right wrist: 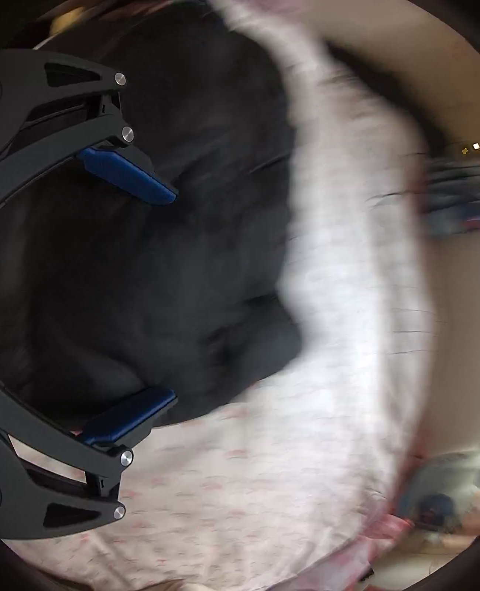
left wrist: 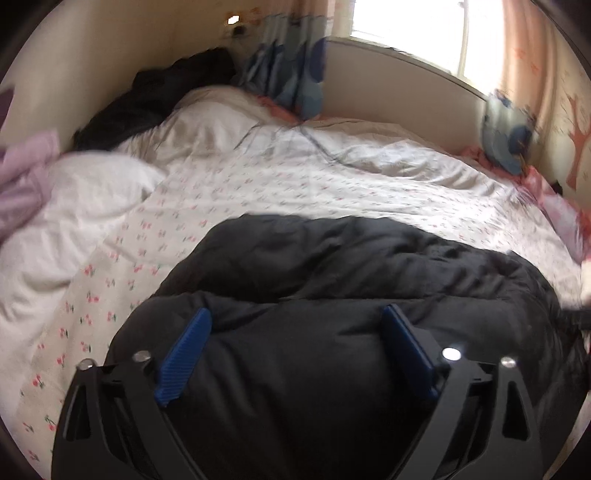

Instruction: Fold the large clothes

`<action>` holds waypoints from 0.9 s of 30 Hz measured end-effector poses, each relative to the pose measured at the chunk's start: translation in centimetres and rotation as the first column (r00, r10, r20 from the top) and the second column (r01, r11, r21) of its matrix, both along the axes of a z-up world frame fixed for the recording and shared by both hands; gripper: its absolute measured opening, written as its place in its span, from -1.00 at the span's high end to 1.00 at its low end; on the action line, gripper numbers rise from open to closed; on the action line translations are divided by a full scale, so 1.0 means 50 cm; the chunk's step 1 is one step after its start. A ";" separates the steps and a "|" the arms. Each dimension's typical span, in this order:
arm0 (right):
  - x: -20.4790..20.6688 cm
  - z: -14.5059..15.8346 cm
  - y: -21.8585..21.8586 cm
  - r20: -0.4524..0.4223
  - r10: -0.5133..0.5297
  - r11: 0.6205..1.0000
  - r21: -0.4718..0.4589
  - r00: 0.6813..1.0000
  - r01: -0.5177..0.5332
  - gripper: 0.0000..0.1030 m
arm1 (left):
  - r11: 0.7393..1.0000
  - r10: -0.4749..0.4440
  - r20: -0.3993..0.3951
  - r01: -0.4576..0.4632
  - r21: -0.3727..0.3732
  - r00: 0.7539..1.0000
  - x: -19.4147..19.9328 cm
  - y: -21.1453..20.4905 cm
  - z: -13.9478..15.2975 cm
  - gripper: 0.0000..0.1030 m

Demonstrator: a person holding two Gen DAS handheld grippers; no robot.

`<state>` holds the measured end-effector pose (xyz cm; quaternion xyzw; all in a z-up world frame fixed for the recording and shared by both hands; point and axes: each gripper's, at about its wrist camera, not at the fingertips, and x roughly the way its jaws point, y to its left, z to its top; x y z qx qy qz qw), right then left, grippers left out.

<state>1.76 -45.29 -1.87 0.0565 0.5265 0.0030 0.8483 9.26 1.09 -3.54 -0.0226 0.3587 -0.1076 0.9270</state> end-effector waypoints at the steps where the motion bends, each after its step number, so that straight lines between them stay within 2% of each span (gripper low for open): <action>1: -0.019 0.013 -0.021 0.011 -0.028 0.999 0.038 1.000 0.027 -0.86 | 1.000 0.001 -0.037 -0.002 -0.012 0.999 0.010 0.014 -0.019 -0.86; 2: -0.047 0.037 -0.049 0.045 -0.071 0.993 0.101 0.996 0.067 -0.86 | 1.000 0.003 -0.055 -0.004 -0.021 0.998 0.013 0.024 -0.024 -0.86; 3: -0.095 0.075 -0.091 0.109 -0.132 0.970 0.218 0.985 0.105 -0.86 | 0.999 0.026 -0.069 -0.027 -0.021 0.997 0.010 0.038 -0.022 -0.85; 5: -0.166 0.102 -0.148 0.115 -0.197 0.931 0.332 0.974 0.149 -0.86 | 0.997 0.057 -0.072 -0.060 -0.044 0.996 -0.014 0.071 0.001 -0.85; 6: -0.193 0.102 -0.170 0.096 -0.210 0.920 0.357 0.973 0.164 -0.86 | 0.995 0.066 -0.073 -0.071 -0.075 0.995 -0.034 0.095 0.018 -0.85; 8: -0.247 0.074 -0.203 0.017 -0.212 0.887 0.423 0.977 0.185 -0.86 | 0.988 0.088 -0.089 -0.098 -0.119 0.992 -0.072 0.142 0.042 -0.85; 11: -0.301 0.015 -0.214 -0.074 -0.212 0.824 0.522 0.974 0.219 -0.86 | 0.968 0.108 -0.165 -0.142 -0.208 0.980 -0.139 0.227 0.050 -0.86; 13: -0.321 -0.030 -0.207 -0.099 -0.200 0.749 0.626 0.975 0.217 -0.86 | 0.941 0.135 -0.255 -0.204 -0.269 0.957 -0.181 0.286 0.034 -0.86; 15: -0.325 -0.061 -0.187 -0.087 -0.180 0.653 0.734 0.980 0.185 -0.86 | 0.915 0.134 -0.324 -0.242 -0.322 0.936 -0.212 0.321 0.018 -0.85; 17: -0.320 -0.078 -0.167 -0.085 -0.172 0.623 0.762 0.981 0.175 -0.86 | 0.874 0.109 -0.372 -0.267 -0.405 0.922 -0.248 0.343 0.003 -0.85; 20: -0.291 -0.091 -0.146 -0.089 -0.160 0.618 0.767 0.983 0.170 -0.86 | 0.836 0.030 -0.405 -0.245 -0.492 0.914 -0.283 0.326 -0.014 -0.85; 22: -0.279 -0.086 -0.130 -0.083 -0.155 0.574 0.803 0.984 0.158 -0.86 | 0.826 -0.014 -0.424 -0.228 -0.516 0.906 -0.290 0.304 -0.027 -0.85; 23: -0.276 -0.068 -0.123 -0.053 -0.156 0.538 0.833 0.986 0.129 -0.86 | 0.815 -0.049 -0.442 -0.220 -0.536 0.896 -0.290 0.287 -0.042 -0.85; 25: -0.274 -0.035 -0.127 0.007 -0.162 0.521 0.850 0.987 0.080 -0.88 | 0.804 -0.092 -0.482 -0.221 -0.553 0.871 -0.282 0.252 -0.071 -0.85; 27: -0.278 -0.028 -0.127 0.005 -0.167 0.523 0.848 0.986 0.084 -0.88 | 0.808 -0.111 -0.495 -0.212 -0.550 0.862 -0.271 0.223 -0.091 -0.85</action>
